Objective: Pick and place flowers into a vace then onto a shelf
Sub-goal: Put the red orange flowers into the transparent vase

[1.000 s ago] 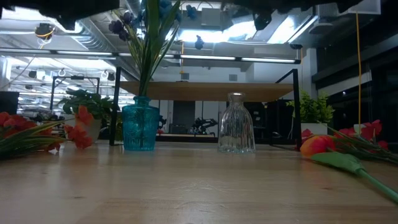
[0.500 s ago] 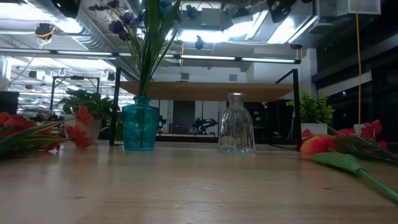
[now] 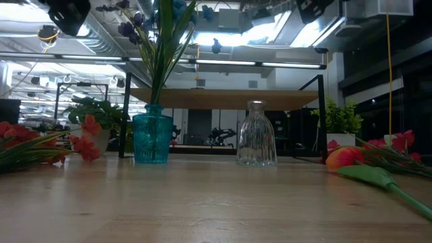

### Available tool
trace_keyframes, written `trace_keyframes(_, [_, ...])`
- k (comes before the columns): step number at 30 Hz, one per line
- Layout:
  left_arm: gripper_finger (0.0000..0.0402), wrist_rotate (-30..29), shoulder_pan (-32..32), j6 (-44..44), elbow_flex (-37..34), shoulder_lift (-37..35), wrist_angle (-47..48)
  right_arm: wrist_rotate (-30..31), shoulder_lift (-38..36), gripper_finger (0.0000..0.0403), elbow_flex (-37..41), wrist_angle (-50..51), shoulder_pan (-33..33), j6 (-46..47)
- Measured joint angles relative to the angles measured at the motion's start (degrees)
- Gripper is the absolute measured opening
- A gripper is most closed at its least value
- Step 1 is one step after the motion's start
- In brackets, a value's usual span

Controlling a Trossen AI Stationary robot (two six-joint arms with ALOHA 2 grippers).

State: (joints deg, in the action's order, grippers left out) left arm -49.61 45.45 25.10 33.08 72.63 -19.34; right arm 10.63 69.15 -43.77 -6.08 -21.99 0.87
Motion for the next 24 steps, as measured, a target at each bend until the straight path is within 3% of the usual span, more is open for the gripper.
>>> trace_keyframes(11, [0.0001, 5.0, 0.4, 10.6, 2.9, 6.6, 3.8, 6.2, 4.2, 0.0000, 0.0, -2.1, -5.5, 4.7])
trace_keyframes(17, [0.0001, 9.2, 0.4, 23.2, 16.7, 11.9, 27.1, 6.3, 5.4, 0.0000, 0.0, -4.9, -7.0, 4.6])
trace_keyframes(24, [0.0001, 16.9, 0.6, 47.8, 33.6, 20.1, 56.5, 6.3, 6.9, 0.0000, 0.0, -5.5, -7.2, 3.3])
